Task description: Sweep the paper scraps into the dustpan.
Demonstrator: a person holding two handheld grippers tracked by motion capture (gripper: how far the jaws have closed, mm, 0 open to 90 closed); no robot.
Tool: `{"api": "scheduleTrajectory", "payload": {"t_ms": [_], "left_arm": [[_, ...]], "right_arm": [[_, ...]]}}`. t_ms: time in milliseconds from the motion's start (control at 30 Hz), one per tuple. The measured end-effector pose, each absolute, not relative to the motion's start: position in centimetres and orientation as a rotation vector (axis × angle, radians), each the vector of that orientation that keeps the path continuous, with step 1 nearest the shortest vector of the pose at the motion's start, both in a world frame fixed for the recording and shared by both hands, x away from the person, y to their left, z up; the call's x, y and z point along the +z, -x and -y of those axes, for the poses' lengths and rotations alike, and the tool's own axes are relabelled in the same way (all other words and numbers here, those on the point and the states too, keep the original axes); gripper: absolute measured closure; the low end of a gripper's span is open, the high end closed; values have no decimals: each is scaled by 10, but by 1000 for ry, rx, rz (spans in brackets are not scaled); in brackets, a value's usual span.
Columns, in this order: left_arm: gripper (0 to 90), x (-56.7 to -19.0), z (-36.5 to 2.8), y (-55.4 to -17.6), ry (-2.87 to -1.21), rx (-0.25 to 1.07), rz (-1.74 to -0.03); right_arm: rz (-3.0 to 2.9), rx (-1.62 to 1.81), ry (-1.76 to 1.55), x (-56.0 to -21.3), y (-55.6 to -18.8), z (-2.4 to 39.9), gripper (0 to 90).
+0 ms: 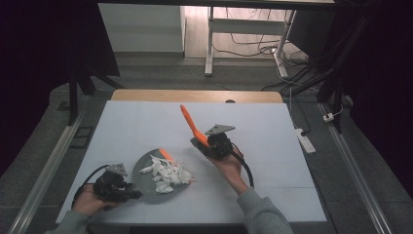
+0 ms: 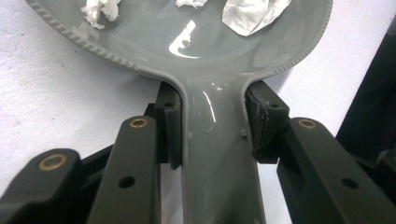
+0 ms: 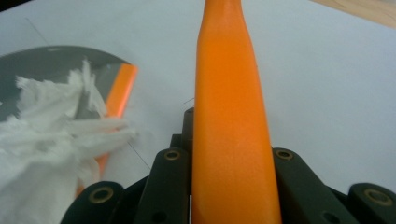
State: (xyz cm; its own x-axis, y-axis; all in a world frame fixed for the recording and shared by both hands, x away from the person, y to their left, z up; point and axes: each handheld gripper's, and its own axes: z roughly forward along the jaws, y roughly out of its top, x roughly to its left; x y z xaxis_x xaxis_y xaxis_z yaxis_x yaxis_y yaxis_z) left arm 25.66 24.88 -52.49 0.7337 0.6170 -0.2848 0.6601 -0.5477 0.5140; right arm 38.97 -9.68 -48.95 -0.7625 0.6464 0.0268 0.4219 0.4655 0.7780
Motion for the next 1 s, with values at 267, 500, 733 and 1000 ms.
{"api": "scheduleTrajectory", "payload": {"t_ms": [267, 500, 733, 1000], "left_arm": [[611, -524, -248, -255, -2328, -89, -961], [611, -523, -245, -254, -2334, -81, -958], [611, -522, -243, -252, -2343, -68, -947], [611, -522, -243, -252, -2344, -69, -946]], "right_arm": [[-2423, 1170, -1006, -501, -378, 117, 772], [-2443, 1130, -1008, -508, -375, 111, 772], [-2481, 1123, -1007, -514, -368, 95, 773], [-2512, 1138, -963, -516, -360, 78, 772]]}}
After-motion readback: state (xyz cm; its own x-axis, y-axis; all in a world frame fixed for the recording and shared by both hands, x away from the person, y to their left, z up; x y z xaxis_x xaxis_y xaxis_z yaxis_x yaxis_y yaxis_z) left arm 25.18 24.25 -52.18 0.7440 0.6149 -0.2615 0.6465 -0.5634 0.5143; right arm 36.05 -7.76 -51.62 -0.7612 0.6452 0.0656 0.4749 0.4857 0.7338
